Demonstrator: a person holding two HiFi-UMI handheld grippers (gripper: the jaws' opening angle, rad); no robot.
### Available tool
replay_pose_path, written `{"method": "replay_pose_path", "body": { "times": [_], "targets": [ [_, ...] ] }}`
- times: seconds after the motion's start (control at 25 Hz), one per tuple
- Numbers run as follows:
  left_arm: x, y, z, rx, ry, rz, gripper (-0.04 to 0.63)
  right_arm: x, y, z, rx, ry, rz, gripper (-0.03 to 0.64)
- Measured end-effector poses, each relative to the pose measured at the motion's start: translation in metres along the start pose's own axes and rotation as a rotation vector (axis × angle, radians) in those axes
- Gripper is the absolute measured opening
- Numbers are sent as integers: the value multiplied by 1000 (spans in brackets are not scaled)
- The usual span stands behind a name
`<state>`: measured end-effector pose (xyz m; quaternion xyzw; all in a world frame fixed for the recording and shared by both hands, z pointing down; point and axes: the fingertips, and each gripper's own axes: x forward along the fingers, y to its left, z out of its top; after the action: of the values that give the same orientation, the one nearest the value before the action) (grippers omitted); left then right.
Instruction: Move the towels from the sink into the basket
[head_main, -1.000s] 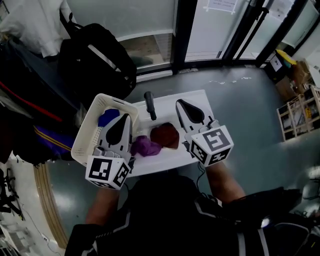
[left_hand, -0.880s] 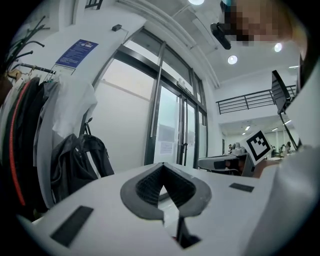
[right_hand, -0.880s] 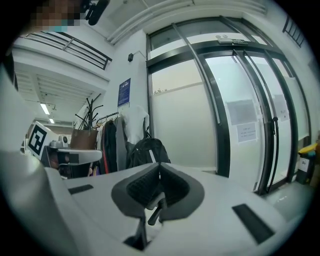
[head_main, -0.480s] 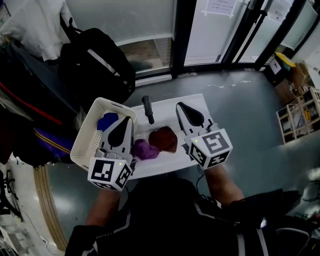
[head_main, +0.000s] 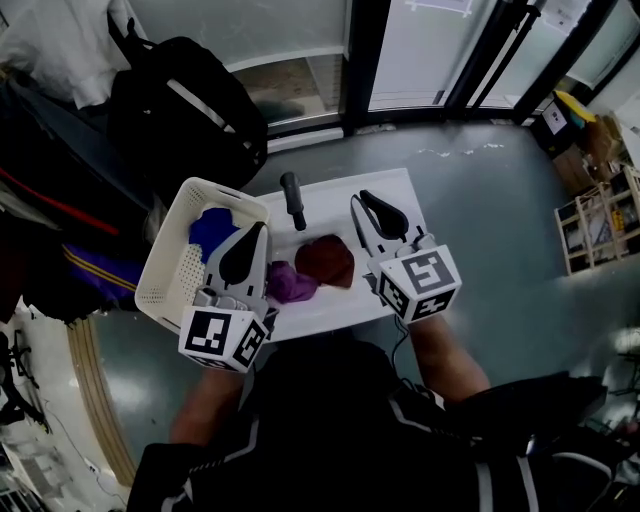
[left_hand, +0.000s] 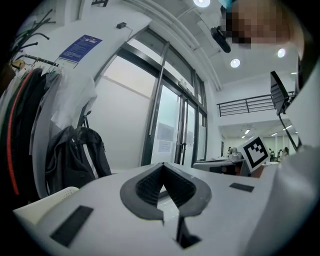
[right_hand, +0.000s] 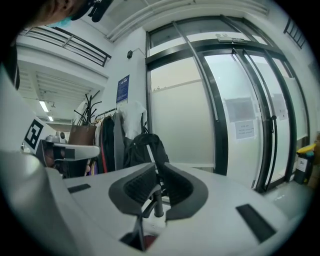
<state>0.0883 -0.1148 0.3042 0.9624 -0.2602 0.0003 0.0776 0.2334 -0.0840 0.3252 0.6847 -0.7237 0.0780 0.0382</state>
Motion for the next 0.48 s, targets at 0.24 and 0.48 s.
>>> {"method": "replay_pose_path", "body": {
  "times": [0.24,0.48],
  "targets": [
    [11,-1,-49,17,117,12,6,16,-5,-66,2,153,36,102],
    [19,2,-106,-26,239,31,6,30,-4,-141,-10,322,97,149]
  ]
}}
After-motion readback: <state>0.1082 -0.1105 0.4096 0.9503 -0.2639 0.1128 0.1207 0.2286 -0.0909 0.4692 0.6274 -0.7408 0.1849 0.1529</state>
